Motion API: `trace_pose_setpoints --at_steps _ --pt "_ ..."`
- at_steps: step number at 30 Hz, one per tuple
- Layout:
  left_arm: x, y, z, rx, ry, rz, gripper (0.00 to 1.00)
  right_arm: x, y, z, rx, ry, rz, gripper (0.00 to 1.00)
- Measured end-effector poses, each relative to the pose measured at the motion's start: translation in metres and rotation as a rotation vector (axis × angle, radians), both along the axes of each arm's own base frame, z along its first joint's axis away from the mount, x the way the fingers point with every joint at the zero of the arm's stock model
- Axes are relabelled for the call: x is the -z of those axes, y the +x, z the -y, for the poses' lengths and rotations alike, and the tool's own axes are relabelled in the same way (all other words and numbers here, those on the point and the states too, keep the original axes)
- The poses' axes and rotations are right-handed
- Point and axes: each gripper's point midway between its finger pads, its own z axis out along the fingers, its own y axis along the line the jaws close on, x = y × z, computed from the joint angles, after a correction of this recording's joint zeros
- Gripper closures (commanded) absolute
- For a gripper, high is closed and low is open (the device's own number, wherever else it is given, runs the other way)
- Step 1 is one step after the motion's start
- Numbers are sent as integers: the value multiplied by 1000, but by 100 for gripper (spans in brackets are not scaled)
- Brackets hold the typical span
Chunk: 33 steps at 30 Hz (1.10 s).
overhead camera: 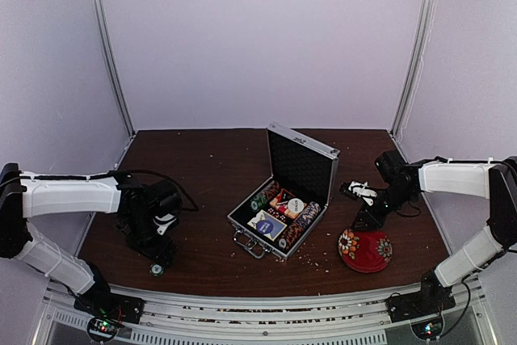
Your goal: Pack up texas hold em set
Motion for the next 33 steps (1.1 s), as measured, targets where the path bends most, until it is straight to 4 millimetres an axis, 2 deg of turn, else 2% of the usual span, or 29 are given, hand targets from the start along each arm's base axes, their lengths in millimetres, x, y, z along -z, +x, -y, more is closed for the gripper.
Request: trace_pose_setpoints --at_steps 5,9,21,28,33 --pt "10 -15 -5 -16 -1 -60 30 0 0 0 0 0 0 61" --pt "11 -17 -4 -24 -4 -71 36 0 0 0 0 0 0 61" --pt "21 -17 -4 -47 16 -95 34 0 0 -1 -2 0 0 61" --pt "28 -20 -6 -52 39 -120 43 0 0 -1 -2 0 0 61" --pt "30 -21 -6 -54 45 -129 45 0 0 -1 -2 0 0 61"
